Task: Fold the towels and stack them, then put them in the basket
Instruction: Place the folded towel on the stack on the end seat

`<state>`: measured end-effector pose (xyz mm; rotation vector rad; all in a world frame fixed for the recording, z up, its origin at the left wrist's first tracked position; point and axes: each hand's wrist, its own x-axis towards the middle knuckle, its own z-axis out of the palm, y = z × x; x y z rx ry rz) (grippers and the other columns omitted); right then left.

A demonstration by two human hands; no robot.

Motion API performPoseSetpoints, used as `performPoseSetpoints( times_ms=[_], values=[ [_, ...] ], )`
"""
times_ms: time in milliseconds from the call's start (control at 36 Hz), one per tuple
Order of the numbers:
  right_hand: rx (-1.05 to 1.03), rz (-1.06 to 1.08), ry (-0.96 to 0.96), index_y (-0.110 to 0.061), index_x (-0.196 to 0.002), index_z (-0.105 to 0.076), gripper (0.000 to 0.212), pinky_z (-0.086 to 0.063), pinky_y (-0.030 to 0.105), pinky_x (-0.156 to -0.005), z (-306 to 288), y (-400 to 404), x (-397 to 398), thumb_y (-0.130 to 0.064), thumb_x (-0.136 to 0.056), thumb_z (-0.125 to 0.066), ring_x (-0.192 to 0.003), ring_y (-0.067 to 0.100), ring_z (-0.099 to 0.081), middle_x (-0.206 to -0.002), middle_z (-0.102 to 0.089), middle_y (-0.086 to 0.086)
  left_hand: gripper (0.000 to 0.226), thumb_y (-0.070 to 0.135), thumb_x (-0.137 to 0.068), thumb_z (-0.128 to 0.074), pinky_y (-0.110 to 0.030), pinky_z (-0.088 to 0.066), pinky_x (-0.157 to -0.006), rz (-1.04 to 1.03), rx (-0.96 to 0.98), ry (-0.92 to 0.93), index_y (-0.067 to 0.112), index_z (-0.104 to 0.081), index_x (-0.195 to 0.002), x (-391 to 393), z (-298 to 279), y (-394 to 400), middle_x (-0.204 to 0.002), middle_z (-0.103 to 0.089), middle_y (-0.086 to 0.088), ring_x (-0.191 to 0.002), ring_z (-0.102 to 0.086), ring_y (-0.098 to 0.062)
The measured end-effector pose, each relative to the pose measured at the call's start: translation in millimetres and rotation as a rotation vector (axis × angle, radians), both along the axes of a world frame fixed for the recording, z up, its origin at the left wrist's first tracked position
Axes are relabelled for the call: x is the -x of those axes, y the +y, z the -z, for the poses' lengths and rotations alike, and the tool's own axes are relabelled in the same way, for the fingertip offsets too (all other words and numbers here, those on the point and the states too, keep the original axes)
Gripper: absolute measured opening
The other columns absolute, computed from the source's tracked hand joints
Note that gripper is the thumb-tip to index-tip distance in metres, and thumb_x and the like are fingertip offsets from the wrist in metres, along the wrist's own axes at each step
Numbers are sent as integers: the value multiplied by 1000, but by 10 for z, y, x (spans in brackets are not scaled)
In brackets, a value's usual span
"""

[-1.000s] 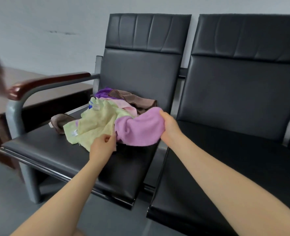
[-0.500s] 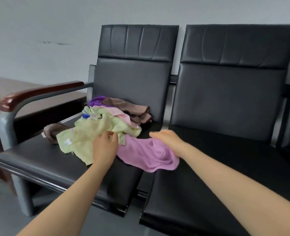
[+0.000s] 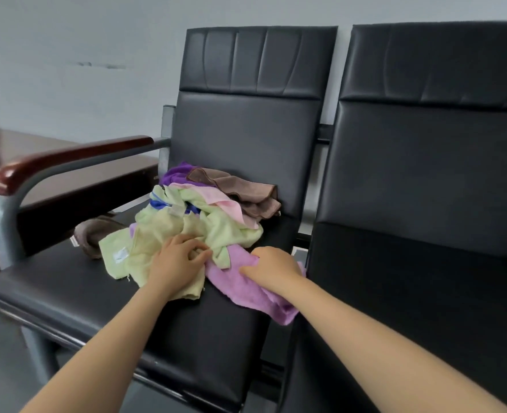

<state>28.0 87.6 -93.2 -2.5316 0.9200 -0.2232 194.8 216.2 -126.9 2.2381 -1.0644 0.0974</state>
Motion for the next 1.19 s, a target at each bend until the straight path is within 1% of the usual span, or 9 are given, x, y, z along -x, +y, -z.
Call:
performPoseSetpoints(
  times_ms=[111,194,278,444,667,778,972,1028,1194],
  values=[
    [-168,-7,-122,-20,-70,-54,23,-41,32,-67,-10,-88,43,-38,-83,-58,-71,19,-51,-70,-53,-1,14,51,-88,-58,-39,-36,-101,-34,25,-25,39,-63,-93,-5,-4,-21,-126,-54,12,-125,-41,-16],
    [-457,18,-335,-14,-81,-67,18,-49,31,-72,-162,-149,156,-31,-85,-66,-77,17,-60,-83,-67,5,14,53,-87,-57,-40,-37,-98,-41,79,-8,39,-58,-89,-20,-13,-27,-116,-56,12,-120,-44,-17],
    [-569,21,-533,-18,-95,-72,10,-54,30,-82,-405,-173,211,-24,-88,-67,-89,16,-66,-96,-72,2,30,53,-91,-51,-42,-40,-97,-58,108,9,32,-59,-111,-17,-26,-39,-118,-58,4,-115,-50,-22],
    [-485,17,-714,-19,-88,-70,7,-53,18,-67,-964,-64,80,-24,-90,-66,-79,11,-64,-86,-70,-2,42,49,-96,-41,-41,-41,-92,-113,243,75,23,-59,-123,-10,-75,-2,-117,-60,-6,-110,-52,-26],
    [-313,87,-820,-12,-84,-63,14,-42,13,-48,-1832,-12,-87,-25,-87,-60,-61,10,-52,-72,-56,-3,32,33,-99,-40,-38,-37,-79,-274,251,185,8,-60,-102,66,-136,113,-103,-61,-13,-101,-53,-33],
    [-404,101,-971,-11,-95,-67,16,-49,16,-59,-2146,15,-4,-25,-91,-61,-68,10,-58,-78,-62,-3,31,34,-98,-37,-40,-42,-76,-284,285,273,12,-57,-89,96,-209,135,-92,-59,-6,-94,-55,-32],
    [-493,222,-1215,-24,-80,-62,12,-53,18,-64,-2383,-69,523,-24,-92,-62,-73,10,-64,-79,-66,-6,32,24,-98,-37,-38,-40,-63,-255,412,253,4,-59,-85,334,-584,30,-79,-61,-10,-75,-56,-27],
    [-473,267,-1273,-24,-80,-63,11,-55,21,-69,-2381,-137,753,-25,-92,-63,-77,12,-65,-82,-66,-6,32,20,-98,-38,-39,-39,-65,-196,438,254,4,-56,-76,547,-717,-37,-76,-60,-8,-76,-56,-28],
    [-344,383,-1302,-21,-83,-63,14,-53,18,-61,-2122,-248,1578,-28,-93,-58,-74,9,-64,-82,-66,-5,27,20,-99,-38,-41,-46,-92,75,414,506,11,-61,-90,1275,-773,-463,-96,-65,-10,-98,-59,-33]
  ],
)
